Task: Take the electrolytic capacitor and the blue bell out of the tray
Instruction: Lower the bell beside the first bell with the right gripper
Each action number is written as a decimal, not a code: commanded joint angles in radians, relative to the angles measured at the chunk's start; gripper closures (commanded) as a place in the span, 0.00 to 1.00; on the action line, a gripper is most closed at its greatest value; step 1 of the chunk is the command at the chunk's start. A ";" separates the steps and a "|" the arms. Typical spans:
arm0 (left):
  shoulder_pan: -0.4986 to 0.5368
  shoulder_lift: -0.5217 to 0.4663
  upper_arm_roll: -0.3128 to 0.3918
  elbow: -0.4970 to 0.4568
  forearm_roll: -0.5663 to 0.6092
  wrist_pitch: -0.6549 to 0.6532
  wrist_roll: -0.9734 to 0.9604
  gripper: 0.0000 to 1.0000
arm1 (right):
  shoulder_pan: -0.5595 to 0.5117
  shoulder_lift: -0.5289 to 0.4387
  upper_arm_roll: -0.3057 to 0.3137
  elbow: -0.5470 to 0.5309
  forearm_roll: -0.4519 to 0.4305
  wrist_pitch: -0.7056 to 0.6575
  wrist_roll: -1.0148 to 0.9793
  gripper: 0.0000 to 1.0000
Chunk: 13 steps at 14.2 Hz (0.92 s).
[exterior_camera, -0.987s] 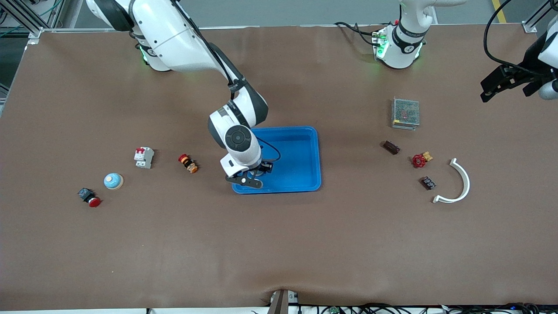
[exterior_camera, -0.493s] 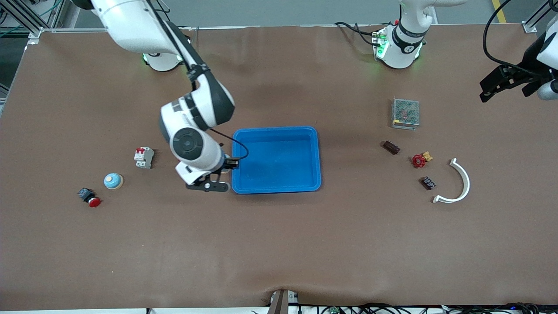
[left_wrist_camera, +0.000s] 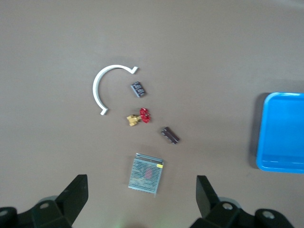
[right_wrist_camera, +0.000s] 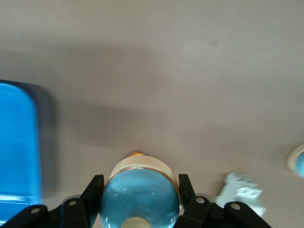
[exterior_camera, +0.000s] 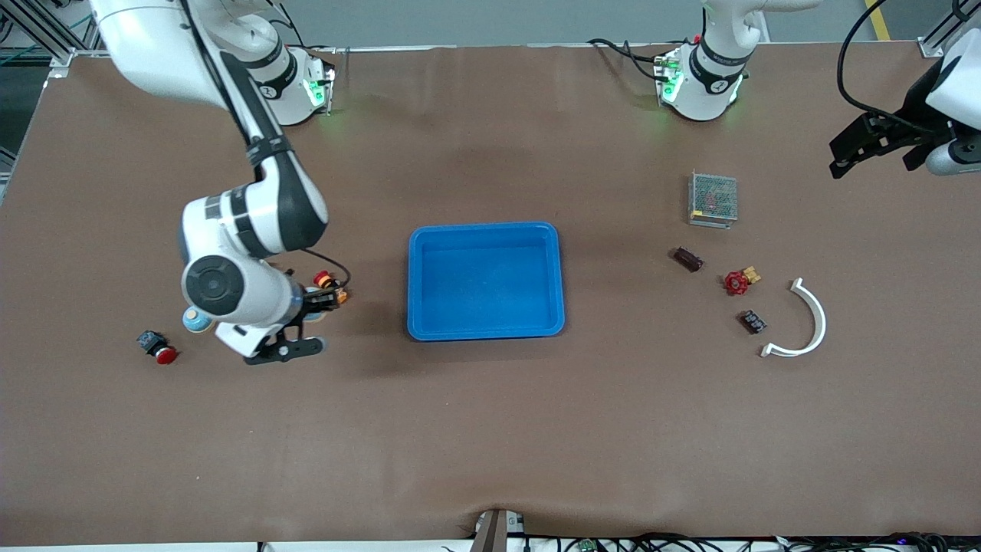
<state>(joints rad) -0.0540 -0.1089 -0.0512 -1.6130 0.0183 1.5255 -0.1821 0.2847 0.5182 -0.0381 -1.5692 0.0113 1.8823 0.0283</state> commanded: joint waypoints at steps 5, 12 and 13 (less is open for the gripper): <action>0.005 -0.011 0.002 -0.010 -0.034 -0.027 0.092 0.00 | -0.142 -0.023 0.020 -0.152 -0.017 0.206 -0.270 0.49; 0.000 -0.008 0.002 -0.011 -0.017 -0.061 0.086 0.00 | -0.147 0.016 0.021 -0.255 -0.016 0.385 -0.284 0.49; 0.000 -0.008 0.002 -0.011 -0.017 -0.061 0.082 0.00 | -0.147 0.020 0.021 -0.267 -0.016 0.414 -0.284 0.49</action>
<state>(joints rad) -0.0537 -0.1088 -0.0503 -1.6240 0.0038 1.4792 -0.1125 0.1513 0.5388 -0.0299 -1.8075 0.0097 2.2515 -0.2481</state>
